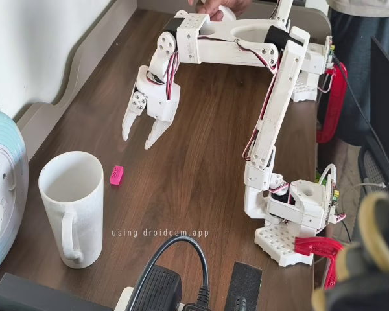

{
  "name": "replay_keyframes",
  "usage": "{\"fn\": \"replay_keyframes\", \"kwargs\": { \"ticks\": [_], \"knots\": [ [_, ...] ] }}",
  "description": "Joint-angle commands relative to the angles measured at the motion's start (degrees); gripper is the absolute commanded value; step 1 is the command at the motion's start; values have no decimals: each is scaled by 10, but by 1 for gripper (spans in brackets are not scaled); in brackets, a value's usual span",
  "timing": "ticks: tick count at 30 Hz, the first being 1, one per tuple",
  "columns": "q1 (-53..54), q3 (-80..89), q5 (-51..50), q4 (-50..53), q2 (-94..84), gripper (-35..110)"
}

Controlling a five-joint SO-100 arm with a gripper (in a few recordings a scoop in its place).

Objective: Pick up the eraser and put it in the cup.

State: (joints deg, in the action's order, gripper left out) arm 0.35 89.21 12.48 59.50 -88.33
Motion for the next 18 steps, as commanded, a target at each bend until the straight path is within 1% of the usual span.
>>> {"fn": "replay_keyframes", "kwargs": {
  "ticks": [1,7,12,18],
  "knots": [
    [13,-60,-6,26,26,20],
    [47,-75,-6,25,107,20],
    [64,-76,-11,19,138,20],
    [54,-84,1,18,162,21]
  ]
}}
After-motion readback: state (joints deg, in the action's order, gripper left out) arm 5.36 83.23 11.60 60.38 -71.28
